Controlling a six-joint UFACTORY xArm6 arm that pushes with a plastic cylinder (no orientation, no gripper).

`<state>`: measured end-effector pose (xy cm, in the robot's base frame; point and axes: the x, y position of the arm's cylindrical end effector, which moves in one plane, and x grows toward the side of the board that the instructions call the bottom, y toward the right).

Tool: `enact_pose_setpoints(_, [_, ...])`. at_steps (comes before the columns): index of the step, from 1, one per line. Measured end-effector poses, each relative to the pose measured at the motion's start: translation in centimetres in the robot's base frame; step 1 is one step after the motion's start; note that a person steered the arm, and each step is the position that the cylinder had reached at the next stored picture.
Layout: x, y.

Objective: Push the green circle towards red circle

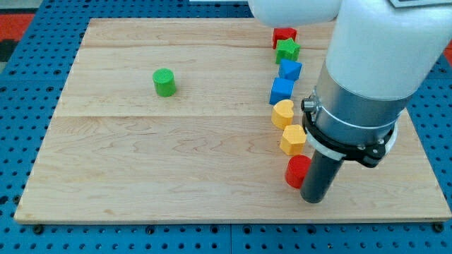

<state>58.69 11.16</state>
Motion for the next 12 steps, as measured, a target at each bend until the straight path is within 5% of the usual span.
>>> enact_pose_setpoints(1, [0.4, 2.0])
enact_pose_setpoints(2, [0.5, -7.8])
enact_pose_setpoints(5, [-14.7, -26.7])
enact_pose_setpoints(7, [-24.9, -29.6])
enact_pose_setpoints(8, [-20.9, -21.3])
enact_pose_setpoints(9, [-16.9, -19.3])
enact_pose_setpoints(10, [-21.5, -19.9])
enact_pose_setpoints(12, [-10.9, -16.2])
